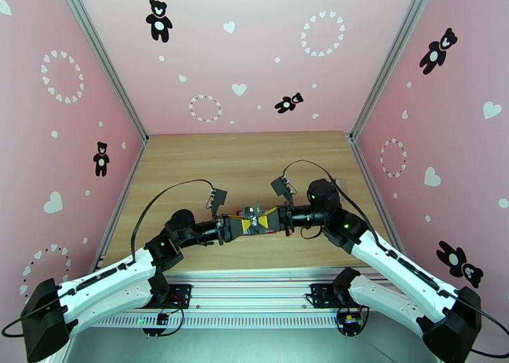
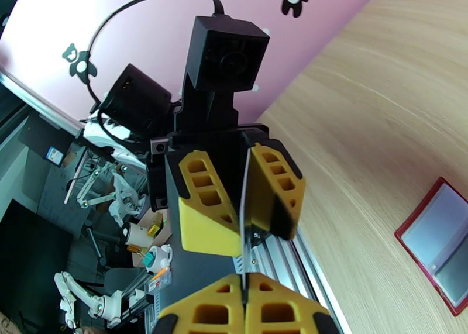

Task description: Put the credit cards into the card holder

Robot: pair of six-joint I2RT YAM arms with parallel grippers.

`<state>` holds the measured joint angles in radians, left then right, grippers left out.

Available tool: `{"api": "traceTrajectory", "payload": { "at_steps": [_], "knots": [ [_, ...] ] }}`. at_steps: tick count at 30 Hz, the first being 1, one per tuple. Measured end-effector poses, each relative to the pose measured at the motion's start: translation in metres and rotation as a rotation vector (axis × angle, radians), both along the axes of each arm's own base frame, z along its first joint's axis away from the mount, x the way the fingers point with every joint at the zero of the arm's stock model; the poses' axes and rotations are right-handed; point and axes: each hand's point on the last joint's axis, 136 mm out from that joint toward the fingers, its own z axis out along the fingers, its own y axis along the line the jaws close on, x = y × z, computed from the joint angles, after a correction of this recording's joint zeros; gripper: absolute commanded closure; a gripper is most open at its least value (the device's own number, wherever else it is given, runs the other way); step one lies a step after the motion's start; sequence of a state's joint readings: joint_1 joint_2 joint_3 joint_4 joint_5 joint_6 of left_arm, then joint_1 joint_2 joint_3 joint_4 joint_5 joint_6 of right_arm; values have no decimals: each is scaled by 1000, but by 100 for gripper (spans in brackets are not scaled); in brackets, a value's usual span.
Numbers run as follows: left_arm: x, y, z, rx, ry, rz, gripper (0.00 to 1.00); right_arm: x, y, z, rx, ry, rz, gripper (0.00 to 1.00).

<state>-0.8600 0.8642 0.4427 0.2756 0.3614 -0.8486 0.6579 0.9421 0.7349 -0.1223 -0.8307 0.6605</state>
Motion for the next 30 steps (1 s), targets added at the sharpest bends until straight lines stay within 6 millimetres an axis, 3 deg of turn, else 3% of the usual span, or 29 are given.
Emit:
{"api": "traceTrajectory", "payload": {
  "at_steps": [4, 8, 12, 18, 25, 30],
  "knots": [
    [22, 18, -28, 129, 72, 151, 62, 19, -1, -32, -107, 79, -75, 100],
    [37, 32, -67, 258, 151, 245, 63, 43, -6, -76, -233, 199, -167, 100],
    [43, 32, -109, 365, 232, 262, 66, 60, -12, -113, -317, 303, -229, 100],
    [49, 32, -164, 493, 334, 267, 67, 71, -15, -144, -378, 395, -274, 100],
    [70, 15, -186, 536, 376, 271, 71, 90, -20, -185, -425, 501, -336, 100],
    [77, 14, -197, 550, 390, 279, 72, 99, -18, -200, -418, 536, -350, 100]
  ]
}}
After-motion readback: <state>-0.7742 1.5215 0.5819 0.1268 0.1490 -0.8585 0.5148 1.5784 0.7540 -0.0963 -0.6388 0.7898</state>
